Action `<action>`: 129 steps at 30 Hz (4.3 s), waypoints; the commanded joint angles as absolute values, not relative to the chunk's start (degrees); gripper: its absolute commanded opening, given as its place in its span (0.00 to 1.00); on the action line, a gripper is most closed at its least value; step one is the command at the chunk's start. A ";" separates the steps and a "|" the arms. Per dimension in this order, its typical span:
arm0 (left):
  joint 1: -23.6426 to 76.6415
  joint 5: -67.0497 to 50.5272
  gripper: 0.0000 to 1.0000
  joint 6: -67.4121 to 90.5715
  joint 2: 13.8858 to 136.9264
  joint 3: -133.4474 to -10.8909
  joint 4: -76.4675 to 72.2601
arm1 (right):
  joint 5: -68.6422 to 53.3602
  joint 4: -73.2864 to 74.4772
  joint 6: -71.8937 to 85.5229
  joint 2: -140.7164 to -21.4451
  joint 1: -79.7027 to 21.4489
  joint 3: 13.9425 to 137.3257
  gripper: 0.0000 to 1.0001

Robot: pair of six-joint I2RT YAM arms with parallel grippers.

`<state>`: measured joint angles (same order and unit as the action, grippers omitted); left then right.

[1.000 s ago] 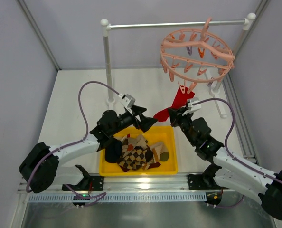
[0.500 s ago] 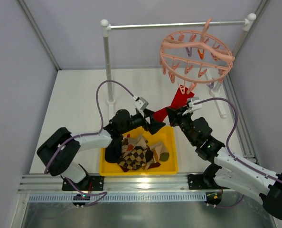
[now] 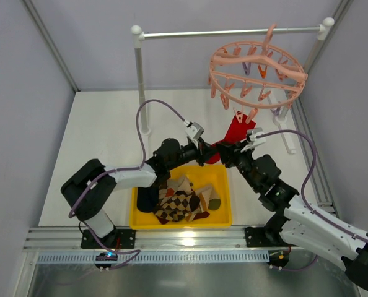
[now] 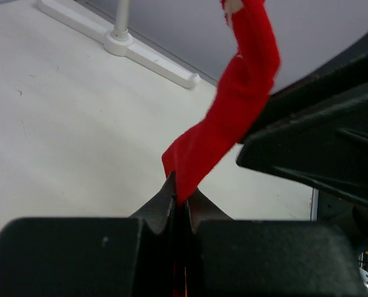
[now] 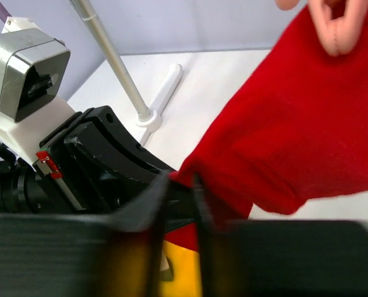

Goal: Remove the socks clipped to the hanger

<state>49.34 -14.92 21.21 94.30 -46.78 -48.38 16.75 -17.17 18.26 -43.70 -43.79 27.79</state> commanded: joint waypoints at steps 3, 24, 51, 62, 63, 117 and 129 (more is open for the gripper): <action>50.19 -10.82 0.00 21.88 94.14 -47.03 -51.07 | 17.57 -7.66 16.79 -39.83 -44.38 33.83 0.60; 58.71 -0.53 0.00 20.56 84.73 -50.71 -30.77 | 39.55 29.09 8.61 -52.03 -44.38 70.56 1.00; 62.14 -8.96 0.00 32.87 82.00 -44.21 -38.67 | 25.35 22.78 11.69 -47.64 -35.79 62.76 0.99; 62.14 -10.20 0.00 33.75 81.56 -44.47 -38.23 | 18.89 18.28 10.20 -50.71 -30.59 61.96 0.98; 62.14 -10.20 0.00 33.84 81.48 -44.56 -38.23 | 18.98 17.85 10.11 -51.06 -30.41 61.96 0.98; 62.31 28.27 0.00 30.75 25.28 -35.33 27.92 | 12.04 2.99 11.78 -53.18 -23.55 48.96 0.98; 62.67 21.02 0.00 28.21 39.37 -39.38 25.16 | 16.17 5.18 12.83 -46.60 -23.38 40.88 1.00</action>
